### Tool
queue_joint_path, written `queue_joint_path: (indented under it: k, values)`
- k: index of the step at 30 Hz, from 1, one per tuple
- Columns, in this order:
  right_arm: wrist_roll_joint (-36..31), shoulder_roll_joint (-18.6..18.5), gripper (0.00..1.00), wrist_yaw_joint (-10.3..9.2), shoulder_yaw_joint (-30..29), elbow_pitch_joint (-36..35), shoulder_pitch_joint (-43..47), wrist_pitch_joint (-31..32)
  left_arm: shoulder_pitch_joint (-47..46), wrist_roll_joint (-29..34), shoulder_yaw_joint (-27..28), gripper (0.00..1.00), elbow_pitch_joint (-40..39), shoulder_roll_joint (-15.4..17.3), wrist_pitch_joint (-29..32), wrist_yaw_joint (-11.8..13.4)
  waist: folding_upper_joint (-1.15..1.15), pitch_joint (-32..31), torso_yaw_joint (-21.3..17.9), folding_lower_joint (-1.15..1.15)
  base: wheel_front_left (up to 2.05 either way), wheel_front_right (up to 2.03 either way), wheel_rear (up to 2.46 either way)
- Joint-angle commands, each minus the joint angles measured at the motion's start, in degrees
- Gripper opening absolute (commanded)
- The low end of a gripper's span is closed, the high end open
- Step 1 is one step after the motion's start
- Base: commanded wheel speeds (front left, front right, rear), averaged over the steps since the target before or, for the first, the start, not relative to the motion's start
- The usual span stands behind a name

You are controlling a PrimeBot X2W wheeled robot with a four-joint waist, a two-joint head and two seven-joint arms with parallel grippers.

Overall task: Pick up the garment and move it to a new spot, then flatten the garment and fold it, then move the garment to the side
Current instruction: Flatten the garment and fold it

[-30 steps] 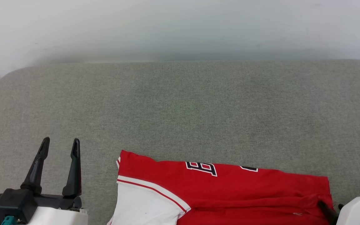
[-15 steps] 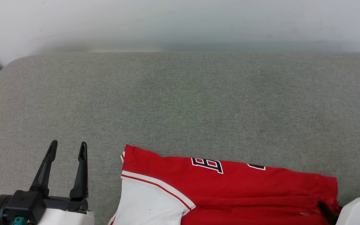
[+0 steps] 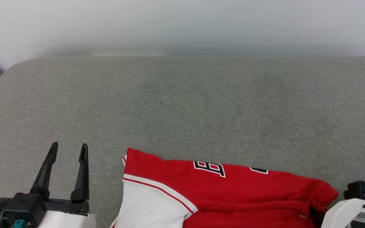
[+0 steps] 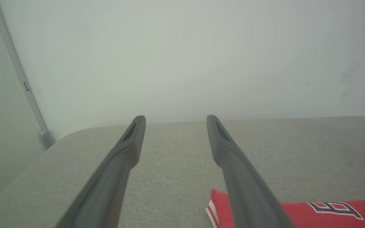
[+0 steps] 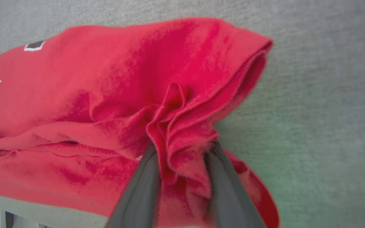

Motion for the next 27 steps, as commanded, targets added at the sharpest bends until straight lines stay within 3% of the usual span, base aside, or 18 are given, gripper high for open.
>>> queue_joint_path:
  k: [1,17,22,27]
  values:
    - [-0.42,2.49,0.00,0.72,2.70,2.88,1.19,0.54,-0.48,0.32,0.09,1.00,-0.08,-0.09,-0.14,-0.08,0.00,-0.03,-0.19,0.00,0.00,0.00,0.00]
    - [-11.31,-5.94,0.00,0.38,-12.25,3.69,-4.46,-7.80,0.22,-0.07,-1.00,1.00,-0.09,0.86,-0.14,-0.09,0.00,-0.70,-2.40,0.00,0.00,0.00,0.00]
    - [-12.85,-5.16,0.00,0.41,-13.91,4.40,-5.65,-8.59,0.53,-0.11,-1.19,1.00,0.15,0.98,-0.14,-0.09,0.00,-1.17,-2.91,0.00,0.00,0.00,0.00]
    - [-12.72,-4.63,0.00,0.42,-11.63,2.56,-4.32,-8.39,1.02,-0.27,-1.44,1.00,0.49,1.10,-0.14,-0.09,0.00,-2.21,-3.26,0.00,0.00,0.00,0.00]
